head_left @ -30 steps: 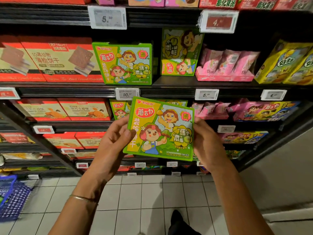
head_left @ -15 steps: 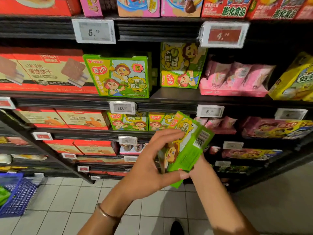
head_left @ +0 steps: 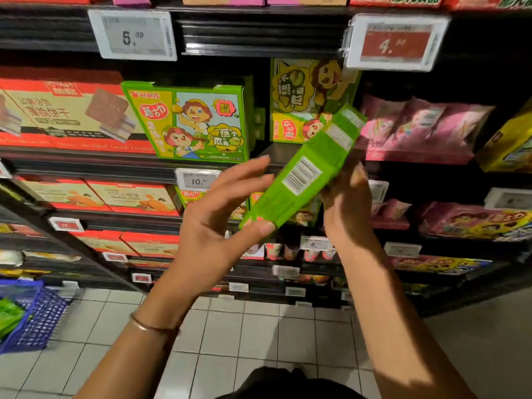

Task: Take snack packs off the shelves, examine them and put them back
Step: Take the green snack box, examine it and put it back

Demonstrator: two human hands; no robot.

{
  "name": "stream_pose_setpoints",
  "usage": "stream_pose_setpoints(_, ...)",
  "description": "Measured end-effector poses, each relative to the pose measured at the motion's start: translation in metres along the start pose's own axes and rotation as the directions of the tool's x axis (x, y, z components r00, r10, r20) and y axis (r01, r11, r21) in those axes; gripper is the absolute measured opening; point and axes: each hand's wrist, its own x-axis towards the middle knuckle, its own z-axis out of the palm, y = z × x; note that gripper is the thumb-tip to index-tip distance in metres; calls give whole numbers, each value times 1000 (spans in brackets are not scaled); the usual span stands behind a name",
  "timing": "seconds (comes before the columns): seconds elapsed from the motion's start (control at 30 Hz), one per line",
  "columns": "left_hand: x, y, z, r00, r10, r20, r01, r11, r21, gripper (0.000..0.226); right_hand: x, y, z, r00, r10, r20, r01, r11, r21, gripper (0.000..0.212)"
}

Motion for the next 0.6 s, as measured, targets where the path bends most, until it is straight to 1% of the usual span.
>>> stream_pose_setpoints(0.03,6,-2,-3,999,15,-47,-14,1000,10,47,5,-8,2,996,-90,-25,92,994,65,25)
stream_pose_setpoints(0.07,11,-6,-6,995,25,-99,-22,999,27,45,9,-16,1,981,-188,-45,192,977,92,26)
stream_pose_setpoints(0.1,15,-10,-7,987,28,-158,-18,998,59,44,11,-25,2,960,-274,-61,277,959,61,23)
stream_pose_setpoints(0.13,19,-15,-7,975,21,-223,2,995,102,45,16,-30,3,934,-352,-65,353,935,13,13)
stream_pose_setpoints(0.17,23,-21,-7,958,6,-288,38,988,148,47,18,-32,2,916,-400,-36,399,917,-27,4)
stream_pose_setpoints(0.23,30,-32,-3,917,-21,-398,118,969,219,50,20,-27,-2,876,-482,-8,480,874,-69,7)
stream_pose_setpoints(0.27,34,-37,0,899,-41,-437,157,960,232,51,18,-26,-1,865,-501,-24,496,862,-103,5)
stream_pose_setpoints(0.3,37,-40,3,883,-69,-464,192,956,224,49,17,-25,-1,862,-504,-51,494,858,-139,9)
stream_pose_setpoints(0.37,42,-41,12,860,-139,-491,235,962,140,45,16,-23,-1,853,-512,-97,487,850,-198,15)
stream_pose_setpoints(0.4,44,-39,17,855,-157,-495,239,965,107,48,17,-21,-3,850,-515,-115,484,848,-219,16)
stream_pose_setpoints(0.47,47,-36,23,855,-136,-501,220,969,112,49,18,-19,-8,858,-495,-139,450,853,-263,22)
stream_pose_setpoints(0.53,51,-34,28,867,-132,-480,211,971,115,41,22,-19,-14,858,-487,-163,426,853,-302,29)
stream_pose_setpoints(0.6,55,-32,33,882,-139,-450,220,966,132,34,27,-19,-20,850,-495,-181,426,848,-317,25)
